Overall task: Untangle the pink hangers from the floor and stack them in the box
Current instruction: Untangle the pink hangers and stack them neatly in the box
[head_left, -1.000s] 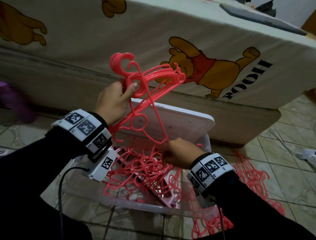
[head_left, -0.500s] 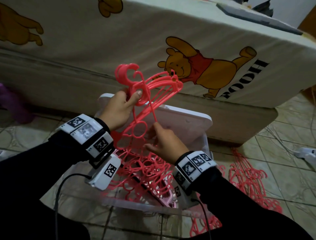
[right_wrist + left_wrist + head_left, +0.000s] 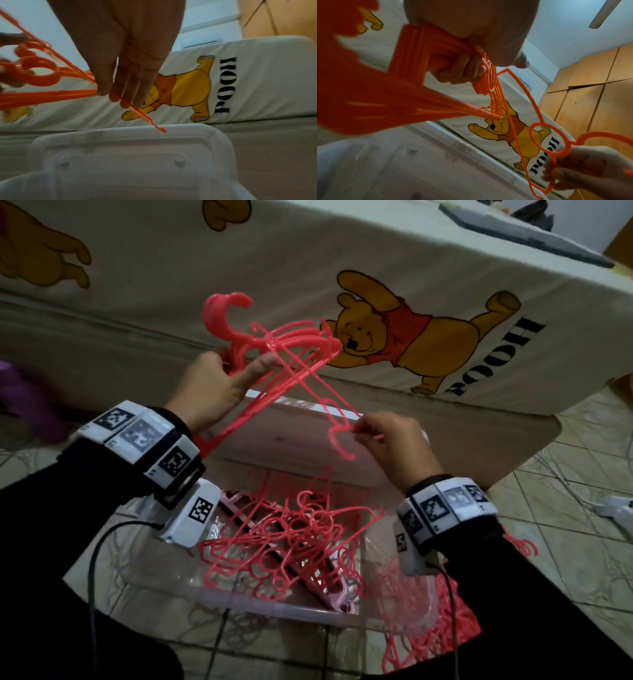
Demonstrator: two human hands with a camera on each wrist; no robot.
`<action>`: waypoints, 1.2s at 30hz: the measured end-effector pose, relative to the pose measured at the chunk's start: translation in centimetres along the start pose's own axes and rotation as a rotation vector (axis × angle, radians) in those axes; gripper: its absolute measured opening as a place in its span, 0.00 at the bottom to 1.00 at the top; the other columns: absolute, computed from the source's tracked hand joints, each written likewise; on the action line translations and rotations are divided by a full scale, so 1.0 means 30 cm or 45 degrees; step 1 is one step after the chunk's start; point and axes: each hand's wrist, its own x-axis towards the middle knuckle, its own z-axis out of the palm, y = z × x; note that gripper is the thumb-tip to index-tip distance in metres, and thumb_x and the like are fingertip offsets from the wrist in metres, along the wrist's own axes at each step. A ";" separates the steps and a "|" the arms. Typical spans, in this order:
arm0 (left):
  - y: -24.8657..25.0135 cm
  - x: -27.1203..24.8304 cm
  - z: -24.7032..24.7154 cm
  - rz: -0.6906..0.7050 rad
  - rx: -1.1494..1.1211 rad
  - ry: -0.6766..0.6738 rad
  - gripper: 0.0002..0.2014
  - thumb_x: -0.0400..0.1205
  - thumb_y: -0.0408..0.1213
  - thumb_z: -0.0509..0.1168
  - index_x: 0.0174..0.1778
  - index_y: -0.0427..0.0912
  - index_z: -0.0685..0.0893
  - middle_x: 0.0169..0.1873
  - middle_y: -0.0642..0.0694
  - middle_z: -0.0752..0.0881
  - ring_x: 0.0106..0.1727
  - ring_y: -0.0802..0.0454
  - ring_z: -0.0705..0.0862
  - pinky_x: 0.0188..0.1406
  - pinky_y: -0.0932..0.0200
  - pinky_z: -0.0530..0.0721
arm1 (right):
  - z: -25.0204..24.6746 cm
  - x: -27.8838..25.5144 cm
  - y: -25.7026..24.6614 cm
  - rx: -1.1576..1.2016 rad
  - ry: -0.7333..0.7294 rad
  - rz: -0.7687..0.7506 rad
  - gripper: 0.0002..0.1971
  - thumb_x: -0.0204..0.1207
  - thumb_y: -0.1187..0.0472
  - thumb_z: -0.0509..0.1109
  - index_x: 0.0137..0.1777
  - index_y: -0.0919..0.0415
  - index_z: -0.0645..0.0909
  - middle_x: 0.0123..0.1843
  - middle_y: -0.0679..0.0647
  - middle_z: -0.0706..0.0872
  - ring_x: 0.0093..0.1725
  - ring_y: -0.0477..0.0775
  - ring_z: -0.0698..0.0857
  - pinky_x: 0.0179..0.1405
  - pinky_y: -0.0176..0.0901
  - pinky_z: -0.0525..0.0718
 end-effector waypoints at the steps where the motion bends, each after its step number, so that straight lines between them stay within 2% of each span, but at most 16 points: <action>1: 0.006 0.002 -0.007 0.015 0.007 0.027 0.26 0.68 0.69 0.62 0.42 0.49 0.83 0.33 0.56 0.85 0.31 0.73 0.81 0.35 0.75 0.75 | -0.018 0.005 0.017 0.003 0.047 0.017 0.04 0.72 0.68 0.73 0.46 0.63 0.87 0.43 0.58 0.89 0.43 0.58 0.86 0.46 0.49 0.83; 3: 0.010 0.010 -0.020 0.025 0.069 0.081 0.29 0.70 0.72 0.57 0.40 0.48 0.82 0.29 0.59 0.81 0.26 0.73 0.78 0.30 0.74 0.73 | -0.050 0.012 0.052 0.001 0.129 0.073 0.05 0.74 0.67 0.72 0.48 0.62 0.88 0.45 0.58 0.88 0.43 0.56 0.85 0.45 0.44 0.81; 6: 0.003 0.017 -0.041 0.043 0.219 0.126 0.32 0.73 0.76 0.50 0.34 0.49 0.80 0.26 0.57 0.80 0.31 0.62 0.78 0.37 0.56 0.73 | -0.095 0.020 0.106 0.008 0.208 0.152 0.07 0.76 0.67 0.70 0.49 0.61 0.88 0.46 0.59 0.87 0.44 0.56 0.85 0.45 0.43 0.81; 8: 0.003 0.011 -0.045 0.080 0.283 0.111 0.33 0.71 0.77 0.47 0.36 0.50 0.80 0.30 0.56 0.82 0.37 0.55 0.82 0.42 0.54 0.76 | -0.122 0.018 0.126 0.009 0.223 0.171 0.07 0.76 0.67 0.70 0.50 0.61 0.88 0.46 0.59 0.87 0.44 0.57 0.85 0.46 0.45 0.82; 9: 0.003 0.006 -0.042 0.113 0.290 0.088 0.32 0.70 0.77 0.46 0.37 0.52 0.80 0.31 0.57 0.83 0.37 0.59 0.82 0.42 0.56 0.77 | -0.128 0.015 0.129 -0.004 0.200 0.164 0.07 0.76 0.67 0.71 0.50 0.61 0.88 0.45 0.59 0.86 0.44 0.57 0.85 0.44 0.43 0.80; 10: 0.005 -0.002 -0.036 0.144 0.293 0.049 0.31 0.70 0.77 0.46 0.36 0.54 0.80 0.29 0.59 0.84 0.35 0.67 0.82 0.39 0.62 0.76 | -0.127 0.011 0.124 -0.027 0.153 0.144 0.07 0.75 0.67 0.71 0.50 0.61 0.89 0.44 0.57 0.86 0.44 0.57 0.85 0.44 0.41 0.78; 12: 0.006 -0.015 -0.017 0.181 0.332 -0.073 0.30 0.69 0.77 0.46 0.35 0.56 0.79 0.28 0.60 0.84 0.33 0.70 0.80 0.36 0.66 0.74 | -0.106 0.004 0.091 -0.063 0.009 0.104 0.07 0.76 0.65 0.72 0.50 0.59 0.89 0.43 0.55 0.84 0.44 0.58 0.85 0.44 0.42 0.79; 15: 0.002 -0.035 0.024 0.190 0.474 -0.307 0.35 0.68 0.79 0.45 0.45 0.53 0.81 0.38 0.50 0.87 0.41 0.54 0.85 0.48 0.51 0.81 | -0.051 -0.008 0.015 -0.101 -0.139 0.006 0.07 0.77 0.61 0.70 0.52 0.55 0.89 0.49 0.55 0.86 0.47 0.57 0.85 0.46 0.43 0.79; 18: 0.004 -0.063 0.064 0.257 0.593 -0.457 0.39 0.69 0.80 0.48 0.53 0.50 0.82 0.41 0.53 0.88 0.46 0.52 0.86 0.51 0.50 0.82 | -0.011 -0.011 -0.049 -0.078 -0.071 -0.124 0.07 0.78 0.63 0.69 0.50 0.59 0.88 0.49 0.55 0.86 0.49 0.58 0.85 0.42 0.40 0.74; 21: 0.008 -0.077 0.080 0.245 0.586 -0.525 0.35 0.68 0.75 0.55 0.57 0.51 0.80 0.45 0.55 0.86 0.47 0.57 0.84 0.49 0.54 0.81 | 0.006 -0.007 -0.073 -0.064 -0.051 -0.139 0.07 0.78 0.64 0.68 0.50 0.62 0.87 0.49 0.57 0.86 0.51 0.60 0.84 0.46 0.52 0.80; 23: 0.005 -0.076 0.083 0.248 0.588 -0.554 0.26 0.73 0.66 0.62 0.56 0.49 0.78 0.44 0.55 0.86 0.47 0.56 0.84 0.47 0.55 0.80 | 0.014 -0.004 -0.074 -0.049 -0.054 -0.123 0.05 0.76 0.64 0.70 0.50 0.62 0.85 0.48 0.56 0.86 0.49 0.58 0.84 0.46 0.52 0.81; 25: 0.001 -0.072 0.081 0.291 0.649 -0.553 0.20 0.77 0.58 0.65 0.57 0.49 0.76 0.42 0.56 0.83 0.48 0.53 0.84 0.44 0.57 0.76 | 0.023 -0.001 -0.072 -0.007 -0.024 -0.097 0.05 0.73 0.64 0.74 0.47 0.63 0.82 0.44 0.52 0.83 0.44 0.54 0.83 0.45 0.45 0.80; 28: -0.013 -0.062 0.076 0.370 0.803 -0.483 0.23 0.79 0.56 0.63 0.65 0.46 0.76 0.44 0.50 0.84 0.50 0.46 0.84 0.47 0.53 0.78 | 0.033 0.012 -0.035 -0.009 0.018 -0.003 0.07 0.71 0.62 0.76 0.41 0.61 0.79 0.42 0.49 0.77 0.40 0.48 0.78 0.40 0.31 0.72; 31: -0.015 -0.057 0.071 0.456 0.938 -0.425 0.25 0.77 0.60 0.58 0.62 0.45 0.77 0.38 0.52 0.79 0.48 0.42 0.84 0.46 0.49 0.79 | 0.056 0.018 0.039 -0.231 -0.257 0.188 0.06 0.76 0.58 0.70 0.41 0.59 0.79 0.41 0.54 0.83 0.42 0.55 0.83 0.39 0.42 0.76; 33: -0.015 -0.054 0.069 0.443 0.940 -0.404 0.24 0.76 0.60 0.57 0.57 0.45 0.78 0.35 0.53 0.76 0.46 0.42 0.83 0.44 0.49 0.79 | 0.097 0.005 0.089 -0.416 -0.430 0.311 0.07 0.77 0.59 0.64 0.46 0.60 0.82 0.45 0.61 0.86 0.47 0.63 0.85 0.39 0.44 0.77; 36: -0.022 -0.050 0.065 0.422 0.890 -0.342 0.19 0.77 0.62 0.57 0.46 0.49 0.77 0.32 0.52 0.76 0.43 0.42 0.82 0.43 0.49 0.79 | 0.197 -0.037 0.152 -0.538 -0.699 0.424 0.12 0.77 0.63 0.61 0.55 0.61 0.84 0.53 0.63 0.88 0.53 0.65 0.86 0.44 0.46 0.78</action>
